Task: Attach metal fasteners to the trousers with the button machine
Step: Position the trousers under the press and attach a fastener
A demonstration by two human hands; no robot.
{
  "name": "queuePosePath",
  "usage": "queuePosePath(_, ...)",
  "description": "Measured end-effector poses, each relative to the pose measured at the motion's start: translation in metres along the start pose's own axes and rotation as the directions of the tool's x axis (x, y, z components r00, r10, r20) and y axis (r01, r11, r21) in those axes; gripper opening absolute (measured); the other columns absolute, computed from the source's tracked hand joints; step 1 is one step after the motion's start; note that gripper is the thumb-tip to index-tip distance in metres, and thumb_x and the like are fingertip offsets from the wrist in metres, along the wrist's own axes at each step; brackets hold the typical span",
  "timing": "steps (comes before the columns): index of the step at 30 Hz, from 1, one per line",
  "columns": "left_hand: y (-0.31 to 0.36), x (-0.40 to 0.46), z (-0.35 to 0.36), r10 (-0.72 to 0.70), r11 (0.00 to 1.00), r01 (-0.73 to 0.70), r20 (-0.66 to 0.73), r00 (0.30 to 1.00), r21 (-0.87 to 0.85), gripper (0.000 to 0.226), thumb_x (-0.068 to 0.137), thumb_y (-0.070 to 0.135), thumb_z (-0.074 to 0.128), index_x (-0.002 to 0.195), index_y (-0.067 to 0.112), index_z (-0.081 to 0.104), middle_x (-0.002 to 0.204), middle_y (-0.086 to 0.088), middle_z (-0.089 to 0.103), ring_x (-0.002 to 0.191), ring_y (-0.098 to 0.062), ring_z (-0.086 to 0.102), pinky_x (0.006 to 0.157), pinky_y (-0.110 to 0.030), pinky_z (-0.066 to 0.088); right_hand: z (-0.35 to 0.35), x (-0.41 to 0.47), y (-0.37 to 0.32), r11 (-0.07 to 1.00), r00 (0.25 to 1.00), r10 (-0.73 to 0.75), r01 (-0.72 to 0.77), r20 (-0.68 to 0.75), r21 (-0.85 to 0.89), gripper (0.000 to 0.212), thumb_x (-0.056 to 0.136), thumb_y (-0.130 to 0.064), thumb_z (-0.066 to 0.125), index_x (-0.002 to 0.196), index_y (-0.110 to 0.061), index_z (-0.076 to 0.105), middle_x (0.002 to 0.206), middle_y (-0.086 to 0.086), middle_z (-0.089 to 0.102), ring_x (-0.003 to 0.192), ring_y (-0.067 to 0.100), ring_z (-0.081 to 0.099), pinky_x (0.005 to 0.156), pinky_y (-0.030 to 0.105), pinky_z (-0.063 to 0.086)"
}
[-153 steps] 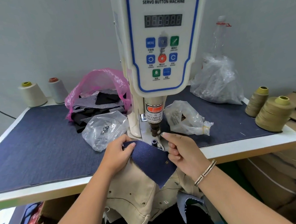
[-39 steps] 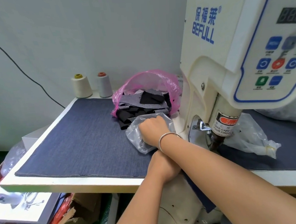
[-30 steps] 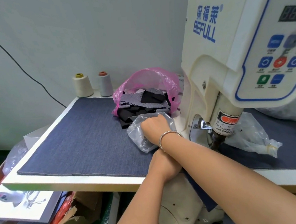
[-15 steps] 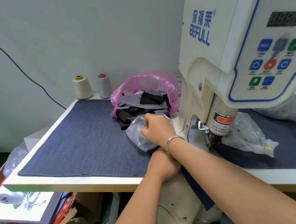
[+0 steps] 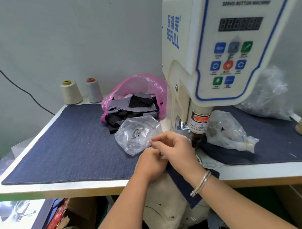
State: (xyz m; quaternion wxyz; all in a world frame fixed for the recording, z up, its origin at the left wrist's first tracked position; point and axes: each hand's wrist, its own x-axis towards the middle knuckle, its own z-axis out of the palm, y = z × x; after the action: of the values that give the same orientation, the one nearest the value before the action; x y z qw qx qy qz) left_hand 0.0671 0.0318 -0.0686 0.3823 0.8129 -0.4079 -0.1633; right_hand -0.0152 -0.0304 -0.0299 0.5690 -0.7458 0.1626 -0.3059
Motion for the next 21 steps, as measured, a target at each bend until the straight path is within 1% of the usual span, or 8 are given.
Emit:
queuePosePath(3, -0.002, 0.0, 0.001, 0.015, 1.0, -0.015, -0.001, 1.0, -0.011, 0.014, 0.07, 0.026, 0.044, 0.07, 0.024, 0.057, 0.074, 0.001, 0.066, 0.073, -0.021, 0.061, 0.067, -0.043, 0.053, -0.016, -0.025, -0.007, 0.994, 1.0, 0.012, -0.014, 0.018, 0.111, 0.007, 0.084, -0.009, 0.069, 0.083, -0.015, 0.073, 0.077, 0.002, 0.074, 0.075, 0.01, 0.069, 0.073, 0.021, 0.053)
queuePosePath(6, -0.005, 0.002, 0.003, 0.065, 0.998, -0.065, -0.02, 0.998, -0.002, 0.003, 0.073, 0.033, 0.052, 0.071, 0.033, 0.052, 0.074, 0.003, 0.064, 0.073, -0.021, 0.059, 0.068, -0.038, 0.05, -0.033, -0.051, -0.007, 0.983, 0.996, 0.069, -0.079, 0.06, 0.168, 0.017, 0.086, -0.008, 0.065, 0.08, -0.022, 0.071, 0.082, 0.003, 0.075, 0.08, 0.015, 0.071, 0.073, 0.02, 0.053)
queuePosePath(7, -0.007, 0.003, 0.004, 0.072, 0.997, -0.072, -0.032, 0.997, 0.006, 0.008, 0.079, 0.032, 0.055, 0.072, 0.034, 0.051, 0.074, 0.004, 0.064, 0.074, -0.021, 0.058, 0.069, -0.038, 0.049, -0.038, -0.058, -0.005, 0.978, 0.992, 0.098, -0.111, 0.081, 0.175, 0.017, 0.087, -0.007, 0.064, 0.083, -0.023, 0.07, 0.085, 0.002, 0.075, 0.082, 0.015, 0.071, 0.074, 0.018, 0.052)
queuePosePath(9, -0.011, 0.005, 0.006, 0.082, 0.996, -0.08, -0.05, 0.995, 0.036, 0.013, 0.087, 0.028, 0.057, 0.076, 0.033, 0.052, 0.076, 0.004, 0.064, 0.075, -0.021, 0.057, 0.072, -0.037, 0.048, -0.05, -0.07, 0.0, 0.966, 0.982, 0.16, -0.177, 0.102, 0.187, 0.014, 0.088, -0.006, 0.063, 0.091, -0.019, 0.067, 0.09, 0.0, 0.075, 0.084, 0.014, 0.071, 0.074, 0.016, 0.052)
queuePosePath(11, -0.014, 0.007, 0.007, 0.091, 0.995, -0.088, -0.058, 0.994, 0.052, 0.006, 0.089, 0.026, 0.057, 0.083, 0.027, 0.057, 0.079, 0.003, 0.065, 0.079, -0.02, 0.058, 0.075, -0.038, 0.048, -0.06, -0.074, 0.004, 0.954, 0.976, 0.207, -0.216, 0.064, 0.206, 0.013, 0.088, -0.003, 0.062, 0.095, -0.014, 0.064, 0.092, 0.0, 0.075, 0.084, 0.014, 0.071, 0.071, 0.015, 0.051)
queuePosePath(15, -0.015, 0.009, 0.009, 0.098, 0.993, -0.092, -0.07, 0.993, 0.08, 0.009, 0.09, 0.028, 0.055, 0.089, 0.02, 0.06, 0.082, 0.002, 0.065, 0.078, -0.02, 0.056, 0.077, -0.04, 0.048, -0.077, -0.064, 0.006, 0.927, 0.955, 0.287, -0.258, -0.071, 0.273, 0.008, 0.084, -0.007, 0.065, 0.091, -0.011, 0.065, 0.09, 0.003, 0.075, 0.082, 0.015, 0.071, 0.065, 0.017, 0.053)
queuePosePath(19, -0.015, 0.009, 0.008, 0.096, 0.993, -0.09, -0.076, 0.992, 0.078, 0.01, 0.09, 0.028, 0.055, 0.092, 0.021, 0.062, 0.086, 0.004, 0.066, 0.08, -0.019, 0.057, 0.078, -0.039, 0.048, -0.085, -0.044, 0.008, 0.907, 0.939, 0.33, -0.286, -0.098, 0.31, 0.006, 0.082, -0.01, 0.068, 0.087, -0.013, 0.068, 0.088, 0.004, 0.075, 0.081, 0.014, 0.071, 0.068, 0.018, 0.055)
queuePosePath(21, -0.015, 0.009, 0.008, 0.099, 0.992, -0.092, -0.077, 0.992, 0.084, 0.011, 0.09, 0.028, 0.055, 0.091, 0.019, 0.061, 0.086, 0.003, 0.066, 0.081, -0.019, 0.057, 0.079, -0.039, 0.048, -0.084, -0.036, 0.009, 0.922, 0.938, 0.321, -0.278, -0.132, 0.27, 0.01, 0.082, -0.009, 0.069, 0.082, -0.019, 0.071, 0.083, -0.001, 0.075, 0.076, 0.007, 0.069, 0.066, 0.015, 0.052)
